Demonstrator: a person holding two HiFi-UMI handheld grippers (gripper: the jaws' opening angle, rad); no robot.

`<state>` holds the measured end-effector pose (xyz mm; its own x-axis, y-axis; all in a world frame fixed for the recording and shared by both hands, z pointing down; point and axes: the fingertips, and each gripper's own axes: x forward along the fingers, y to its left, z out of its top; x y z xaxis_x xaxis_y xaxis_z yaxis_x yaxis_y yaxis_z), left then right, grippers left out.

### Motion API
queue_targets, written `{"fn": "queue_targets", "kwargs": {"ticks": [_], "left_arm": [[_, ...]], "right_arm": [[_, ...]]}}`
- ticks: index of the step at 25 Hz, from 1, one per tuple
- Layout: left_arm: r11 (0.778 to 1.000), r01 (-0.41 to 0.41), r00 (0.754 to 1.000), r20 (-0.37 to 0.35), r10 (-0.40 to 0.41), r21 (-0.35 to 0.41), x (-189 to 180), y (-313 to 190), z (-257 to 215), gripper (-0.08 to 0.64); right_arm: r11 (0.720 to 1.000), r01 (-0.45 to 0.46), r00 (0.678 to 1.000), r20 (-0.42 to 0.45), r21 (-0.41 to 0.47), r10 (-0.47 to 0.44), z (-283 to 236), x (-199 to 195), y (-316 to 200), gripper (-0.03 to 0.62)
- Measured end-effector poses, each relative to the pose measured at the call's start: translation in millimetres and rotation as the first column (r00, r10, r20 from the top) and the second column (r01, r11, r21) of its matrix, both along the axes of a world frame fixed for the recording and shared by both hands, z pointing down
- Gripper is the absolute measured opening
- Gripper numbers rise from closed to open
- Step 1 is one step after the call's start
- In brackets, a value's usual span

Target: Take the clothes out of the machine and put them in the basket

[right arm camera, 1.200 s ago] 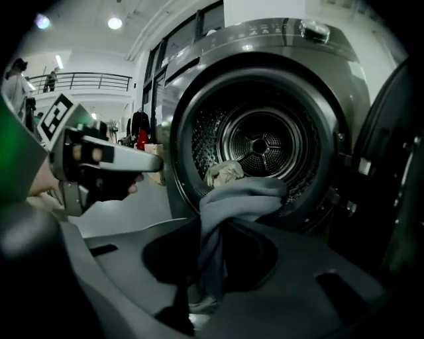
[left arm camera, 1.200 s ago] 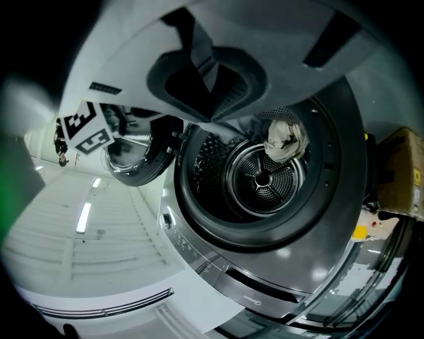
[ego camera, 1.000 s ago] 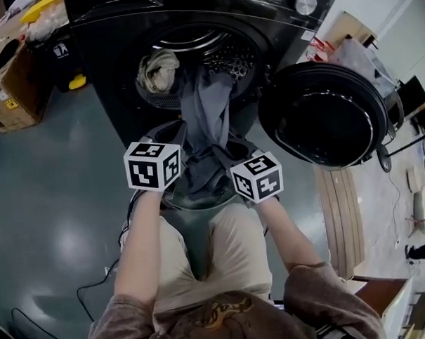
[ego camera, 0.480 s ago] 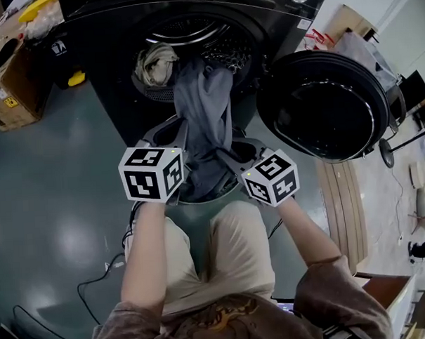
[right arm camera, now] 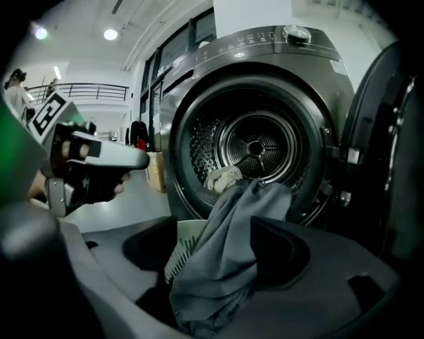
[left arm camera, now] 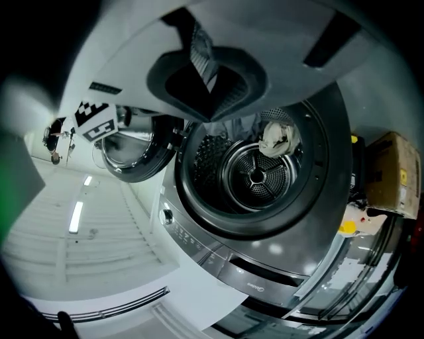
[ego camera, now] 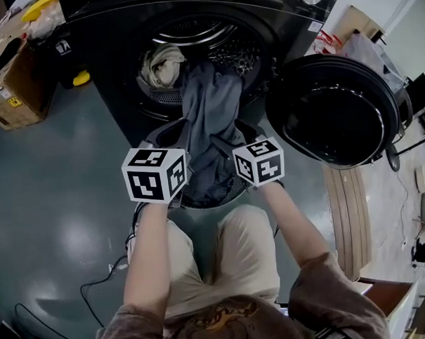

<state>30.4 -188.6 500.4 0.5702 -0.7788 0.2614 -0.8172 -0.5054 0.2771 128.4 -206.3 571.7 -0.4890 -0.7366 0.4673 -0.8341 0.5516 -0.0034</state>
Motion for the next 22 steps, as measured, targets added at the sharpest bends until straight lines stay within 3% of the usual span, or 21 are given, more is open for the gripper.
{"fn": "queue_targets", "kwargs": {"ticks": [4, 7, 15, 19, 22], "left_arm": [[1.0, -0.011, 1.0, 0.024, 0.011, -0.005, 0.1, -4.8, 3.7, 0.005], [1.0, -0.02, 0.999, 0.038, 0.021, -0.016, -1.5, -7.7, 8.2, 0.005], [0.999, -0.026, 1.0, 0.011, 0.026, -0.028, -4.1, -9.2, 8.7, 0.005], [0.999, -0.033, 0.999, -0.015, 0.033, -0.035, -5.4, -7.3, 6.8, 0.005], [0.998, -0.053, 0.998, -0.047, 0.05, -0.046, -3.8, -4.5, 5.3, 0.005]], "right_arm": [[0.997, -0.071, 0.997, 0.038, -0.001, 0.071, 8.9, -3.1, -57.2, 0.424], [0.993, -0.114, 0.993, 0.002, 0.001, 0.114, 18.7, -8.4, -99.7, 0.491], [0.985, -0.169, 0.98, -0.113, -0.045, 0.163, 51.0, -12.7, -175.7, 0.5], [0.959, -0.262, 0.964, -0.085, -0.105, 0.254, 69.1, -5.6, -197.5, 0.5], [0.956, -0.288, 0.95, -0.146, -0.06, 0.277, 77.2, -3.6, -201.9, 0.499]]}}
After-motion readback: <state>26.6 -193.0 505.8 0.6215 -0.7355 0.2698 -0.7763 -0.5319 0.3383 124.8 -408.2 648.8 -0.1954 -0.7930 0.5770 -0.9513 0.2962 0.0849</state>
